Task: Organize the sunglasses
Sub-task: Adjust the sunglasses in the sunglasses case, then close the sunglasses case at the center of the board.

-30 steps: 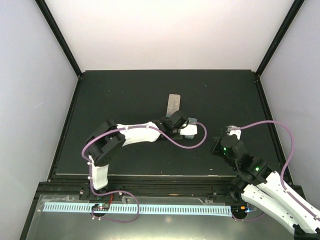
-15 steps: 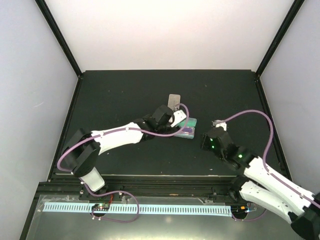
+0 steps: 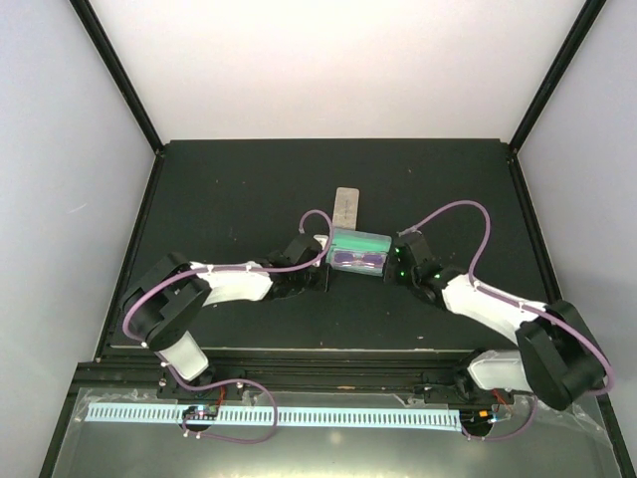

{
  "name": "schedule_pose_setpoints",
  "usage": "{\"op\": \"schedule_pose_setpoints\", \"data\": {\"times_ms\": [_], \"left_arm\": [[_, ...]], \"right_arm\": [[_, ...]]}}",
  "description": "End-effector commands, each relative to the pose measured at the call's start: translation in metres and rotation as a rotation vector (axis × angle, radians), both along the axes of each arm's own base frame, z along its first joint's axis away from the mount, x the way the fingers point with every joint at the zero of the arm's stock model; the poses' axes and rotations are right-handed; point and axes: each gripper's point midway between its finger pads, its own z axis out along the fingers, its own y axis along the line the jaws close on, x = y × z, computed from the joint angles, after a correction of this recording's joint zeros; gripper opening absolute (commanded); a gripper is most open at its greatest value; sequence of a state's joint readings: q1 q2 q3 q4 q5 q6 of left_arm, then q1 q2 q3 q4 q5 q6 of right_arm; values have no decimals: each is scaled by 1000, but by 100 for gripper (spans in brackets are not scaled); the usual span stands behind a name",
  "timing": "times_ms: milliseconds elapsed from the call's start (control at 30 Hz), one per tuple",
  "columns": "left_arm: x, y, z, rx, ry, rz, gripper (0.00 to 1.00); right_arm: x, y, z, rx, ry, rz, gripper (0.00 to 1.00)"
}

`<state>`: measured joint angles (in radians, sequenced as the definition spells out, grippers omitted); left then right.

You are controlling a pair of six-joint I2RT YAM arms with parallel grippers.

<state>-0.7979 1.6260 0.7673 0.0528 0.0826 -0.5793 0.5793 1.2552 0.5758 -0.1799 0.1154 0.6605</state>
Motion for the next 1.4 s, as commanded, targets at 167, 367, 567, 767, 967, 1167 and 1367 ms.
{"op": "schedule_pose_setpoints", "data": {"times_ms": [167, 367, 567, 767, 967, 1167, 1367], "left_arm": [[11, -12, -5, -129, 57, 88, 19], [16, -15, -14, -114, 60, 93, 16], [17, -15, -23, -93, 68, 97, 15], [20, -5, -28, -70, 64, 155, 13], [18, -2, -29, -109, 61, 195, 9], [21, -6, -29, -108, 16, 241, 8], [28, 0, -30, -50, -65, 299, 6]], "right_arm": [[22, 16, -17, 13, 18, 11, 13], [23, 25, -25, 25, 42, 53, 9], [19, 22, -16, 27, 28, 53, 9], [17, 2, 16, 6, -48, -15, 19], [34, 13, 66, 43, -148, 2, 26], [76, 30, 67, -32, -131, -9, 25], [104, 46, 42, -98, -70, 4, 24]]}}
